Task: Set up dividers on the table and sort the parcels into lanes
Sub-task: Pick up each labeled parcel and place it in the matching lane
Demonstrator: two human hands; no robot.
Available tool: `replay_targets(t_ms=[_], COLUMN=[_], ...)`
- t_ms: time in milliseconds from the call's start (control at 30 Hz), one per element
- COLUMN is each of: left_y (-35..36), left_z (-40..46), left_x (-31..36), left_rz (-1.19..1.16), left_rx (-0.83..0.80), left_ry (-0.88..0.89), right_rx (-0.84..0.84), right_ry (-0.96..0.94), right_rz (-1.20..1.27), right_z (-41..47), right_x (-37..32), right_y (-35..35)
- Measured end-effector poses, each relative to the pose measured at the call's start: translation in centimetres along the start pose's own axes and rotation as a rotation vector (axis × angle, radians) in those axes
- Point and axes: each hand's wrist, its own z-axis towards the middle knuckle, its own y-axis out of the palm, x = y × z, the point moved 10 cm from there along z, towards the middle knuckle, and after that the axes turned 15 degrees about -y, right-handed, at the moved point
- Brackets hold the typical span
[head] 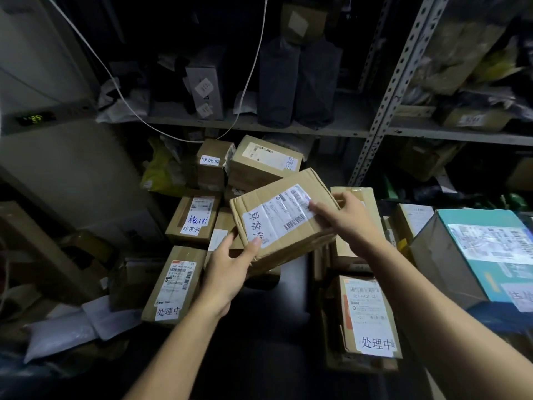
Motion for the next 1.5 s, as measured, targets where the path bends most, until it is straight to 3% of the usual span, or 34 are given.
replay_targets(t_ms=[100,367,500,600,767,900,1067,1300,1500], left_y=[0.7,1.5,2.6,2.6,2.1,0.2,1.1,2.8,6.5], left_z=[-1.3,-2.5,-2.6,-1.9,-0.6,0.4,1.3,-0.3,-2.3], left_x=[-1.2,-2.8,-3.0,-2.8,-2.1,-0.1,2.5,2.9,6.9], left_rz=[-0.117,-0.294,-0.288,-0.269,-0.253,-0.066,-0.050,-0.014,0.014], left_rx=[0.090,0.283,0.307,0.303,0.152,0.178,0.006,0.078,0.069], left_ry=[0.008,0.039,0.025,0.016,0.044,0.102,0.154,0.222,0.311], right_rx=[0.058,0.219,0.149,0.064,0.099,0.055,-0.069,-0.144,-0.118], right_ry=[-0.066,-0.097,-0.071,-0.084,-0.067,-0.033,-0.063,-0.035,-0.065], right_rz=[-0.153,0.230,0.457,0.371,0.257,0.260,0.235,0.392,0.351], right_z=[0.0,-2.8,-4.3,-5.2,-4.5,-3.5,-3.4,-4.5,-3.2], right_x=[-1.0,-1.1,-1.0,-1.0,-0.9,-0.4,-1.2,-1.6,-3.1], right_y=[0.2,3.4,6.2,7.6,5.7,3.5,2.6,2.6,-2.7])
